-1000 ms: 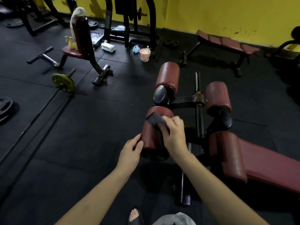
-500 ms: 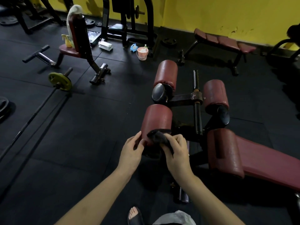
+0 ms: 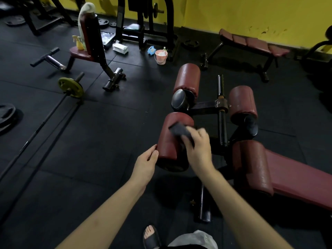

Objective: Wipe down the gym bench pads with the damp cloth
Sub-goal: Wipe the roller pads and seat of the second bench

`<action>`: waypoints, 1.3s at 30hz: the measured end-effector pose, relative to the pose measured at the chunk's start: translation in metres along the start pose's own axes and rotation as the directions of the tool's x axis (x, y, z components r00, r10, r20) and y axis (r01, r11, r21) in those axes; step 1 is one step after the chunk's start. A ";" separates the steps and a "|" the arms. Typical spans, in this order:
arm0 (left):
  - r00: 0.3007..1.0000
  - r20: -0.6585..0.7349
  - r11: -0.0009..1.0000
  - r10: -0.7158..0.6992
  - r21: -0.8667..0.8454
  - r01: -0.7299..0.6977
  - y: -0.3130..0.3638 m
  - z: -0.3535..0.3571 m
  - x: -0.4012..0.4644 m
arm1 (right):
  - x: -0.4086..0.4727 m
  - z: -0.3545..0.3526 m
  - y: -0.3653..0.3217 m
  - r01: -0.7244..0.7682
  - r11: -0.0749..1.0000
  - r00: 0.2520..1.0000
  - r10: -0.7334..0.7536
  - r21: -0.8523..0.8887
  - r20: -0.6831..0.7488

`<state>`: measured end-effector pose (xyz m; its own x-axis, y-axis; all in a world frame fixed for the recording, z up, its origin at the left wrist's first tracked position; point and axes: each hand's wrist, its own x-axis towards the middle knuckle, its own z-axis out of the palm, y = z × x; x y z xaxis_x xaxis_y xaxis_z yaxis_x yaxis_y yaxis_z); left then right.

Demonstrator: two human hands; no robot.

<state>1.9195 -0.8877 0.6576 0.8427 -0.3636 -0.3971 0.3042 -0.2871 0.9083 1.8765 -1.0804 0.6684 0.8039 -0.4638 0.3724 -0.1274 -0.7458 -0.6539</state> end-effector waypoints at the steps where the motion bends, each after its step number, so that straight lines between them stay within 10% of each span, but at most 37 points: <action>1: 1.000 0.000 1.000 -0.010 -0.014 0.010 -0.001 0.001 0.002 | -0.023 -0.005 -0.005 0.018 1.000 1.000 -0.018 0.017 -0.001; 7: 0.997 0.007 0.996 -0.074 -0.052 0.074 -0.006 0.001 0.011 | -0.023 -0.005 -0.014 0.146 0.989 0.986 -0.145 -0.005 0.079; 14: 1.000 -0.018 0.998 -0.019 0.052 0.020 -0.005 -0.004 0.010 | 0.081 0.014 0.013 -0.183 0.983 0.983 0.183 0.026 0.015; 25: 0.969 -0.076 0.944 0.235 0.256 -0.209 -0.001 0.007 0.001 | -0.032 -0.008 -0.015 0.066 0.998 0.997 -0.065 -0.011 0.051; 32: 0.992 -0.013 0.982 0.129 0.138 -0.126 0.004 -0.002 0.002 | 0.077 0.015 0.016 -0.183 0.983 0.983 0.183 0.017 0.036; 39: 0.995 0.000 0.985 0.099 0.142 -0.098 0.006 -0.005 0.003 | -0.017 -0.002 0.003 -0.256 0.961 0.966 0.256 0.100 0.017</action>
<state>1.9256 -0.8865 0.6630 0.8688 -0.3901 -0.3049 0.1536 -0.3729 0.9151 1.8610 -1.0759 0.6616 0.7540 -0.6313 0.1814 -0.2706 -0.5502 -0.7900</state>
